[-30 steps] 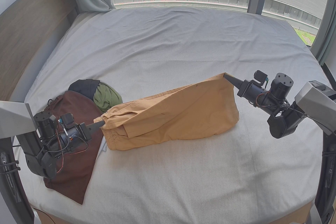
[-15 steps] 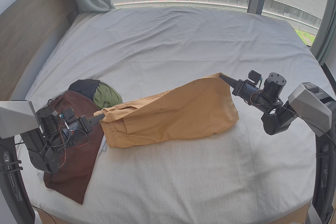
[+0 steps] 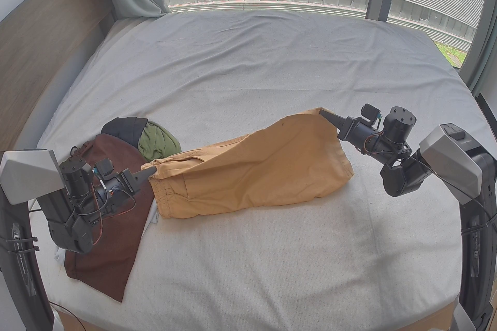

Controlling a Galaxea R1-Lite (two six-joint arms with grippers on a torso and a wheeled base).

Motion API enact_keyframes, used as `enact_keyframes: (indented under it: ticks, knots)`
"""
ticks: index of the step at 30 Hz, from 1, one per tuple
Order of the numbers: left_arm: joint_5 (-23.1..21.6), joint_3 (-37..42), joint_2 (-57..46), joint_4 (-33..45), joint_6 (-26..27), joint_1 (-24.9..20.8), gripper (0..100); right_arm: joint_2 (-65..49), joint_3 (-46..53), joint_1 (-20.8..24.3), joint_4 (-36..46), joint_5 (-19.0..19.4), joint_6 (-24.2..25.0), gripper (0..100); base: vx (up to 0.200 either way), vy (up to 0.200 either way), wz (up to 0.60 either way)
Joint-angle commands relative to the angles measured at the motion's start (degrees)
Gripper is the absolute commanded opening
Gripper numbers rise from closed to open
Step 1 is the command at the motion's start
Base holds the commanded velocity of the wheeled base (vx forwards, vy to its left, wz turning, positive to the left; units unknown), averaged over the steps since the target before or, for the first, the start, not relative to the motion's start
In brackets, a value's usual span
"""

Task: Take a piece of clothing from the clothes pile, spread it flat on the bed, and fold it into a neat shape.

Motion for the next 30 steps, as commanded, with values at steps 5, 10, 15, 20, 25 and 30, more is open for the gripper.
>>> enact_keyframes:
  ticks: [5, 10, 15, 20, 25, 30]
  knots:
    - [-0.16, 0.12, 1.35, -0.05, 0.26, -0.04, 100, 2.29, -2.04, -0.22, -0.04, 0.02, -0.11, 0, 0.0, 0.0, 0.0]
    - [0.02, -0.67, 2.14, -0.05, 0.52, 0.22, 100, 4.04, -4.76, -0.13, -0.04, -0.24, -0.28, 100, 0.0, 0.0, 0.0]
    - [0.02, -0.49, 0.55, -0.05, 0.43, 0.4, 100, 3.34, -4.06, 0.13, -0.04, -0.24, -0.28, 100, 0.0, 0.0, 0.0]
    - [-0.07, 0.38, -2.61, -0.05, 0.17, 0.4, 100, 0.7, 0.25, 0.75, -0.13, -0.33, -0.46, 100, 0.0, 0.0, 0.0]
    - [-0.33, 1.97, -6.04, -0.05, -0.18, 0.05, 100, -2.11, 5.08, 1.36, -0.74, -0.33, -0.55, 100, 0.0, 0.0, 0.0]
    - [-0.6, 2.85, -7.27, -0.05, -0.1, -0.3, 100, -4.39, 10.7, 1.54, -1.01, -0.59, -1.16, 100, 0.0, 0.0, 0.0]
